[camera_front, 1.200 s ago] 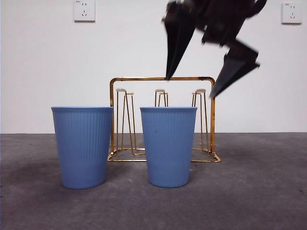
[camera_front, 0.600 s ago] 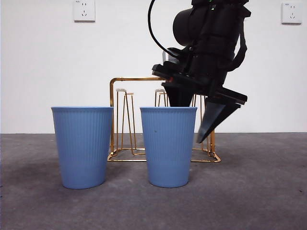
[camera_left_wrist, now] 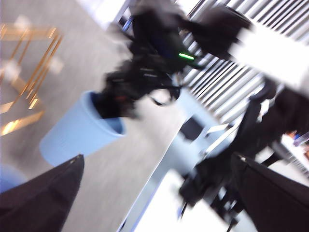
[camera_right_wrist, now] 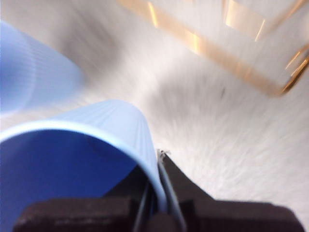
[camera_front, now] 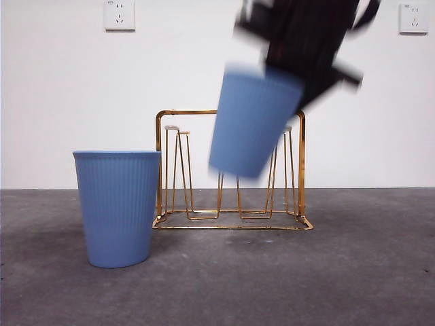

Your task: Pick up cup 1,put cup 1 in the cup rack,pick up cup 2,put cup 2 in the cup rack

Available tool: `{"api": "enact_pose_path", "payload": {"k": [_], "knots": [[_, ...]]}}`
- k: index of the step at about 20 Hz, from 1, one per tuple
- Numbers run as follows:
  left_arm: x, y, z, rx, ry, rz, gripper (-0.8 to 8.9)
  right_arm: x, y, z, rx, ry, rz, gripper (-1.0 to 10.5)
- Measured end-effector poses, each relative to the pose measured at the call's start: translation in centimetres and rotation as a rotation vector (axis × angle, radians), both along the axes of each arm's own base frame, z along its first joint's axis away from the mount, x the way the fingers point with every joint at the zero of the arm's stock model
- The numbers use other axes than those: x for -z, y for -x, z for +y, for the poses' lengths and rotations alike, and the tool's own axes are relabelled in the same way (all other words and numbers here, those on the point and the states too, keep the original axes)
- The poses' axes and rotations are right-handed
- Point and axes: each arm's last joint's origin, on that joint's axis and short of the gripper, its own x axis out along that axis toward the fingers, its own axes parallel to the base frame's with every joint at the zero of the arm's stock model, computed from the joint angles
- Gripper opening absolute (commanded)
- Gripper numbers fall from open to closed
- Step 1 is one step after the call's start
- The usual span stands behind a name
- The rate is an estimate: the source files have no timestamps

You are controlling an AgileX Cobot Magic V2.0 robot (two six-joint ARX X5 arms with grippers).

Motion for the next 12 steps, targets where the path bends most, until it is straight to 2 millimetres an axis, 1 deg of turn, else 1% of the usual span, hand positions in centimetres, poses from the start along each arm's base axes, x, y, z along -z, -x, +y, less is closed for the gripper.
{"api": "enact_pose_path", "payload": {"k": [1,3,5,7,8,10,11,12], "knots": [[-0.4,-0.4,-0.3,0.003,0.028,-0.010,6.79,-2.2,1.2,-0.8,0.002,-0.041,-0.078,-0.2],[-1.4,-1.3,-1.0,0.017,0.099,-0.032,6.79,-6.9,4.3,-2.9,0.024,-0.137,-0.278,-0.2],[-2.5,-2.1,-2.1,0.038,0.179,-0.059,6.79,-11.3,7.8,-5.4,0.060,-0.254,-0.509,-0.2],[-3.6,-2.9,-3.6,0.037,0.274,-0.088,6.79,-15.1,11.4,-7.9,0.076,-0.404,-0.733,-0.2],[-4.0,-3.2,-4.5,0.030,0.328,-0.098,6.79,-16.5,12.9,-8.9,0.081,-0.474,-0.831,-0.2],[-4.6,-3.5,-6.7,0.018,0.441,-0.110,6.79,-18.7,15.1,-10.3,0.088,-0.585,-0.986,-0.2],[-4.7,-3.7,-7.9,0.018,0.495,-0.111,6.79,-19.4,15.7,-10.7,0.090,-0.624,-1.040,-0.2],[-4.7,-3.8,-8.7,0.018,0.534,-0.113,6.79,-19.7,15.8,-10.8,0.091,-0.642,-1.064,-0.2]]}}
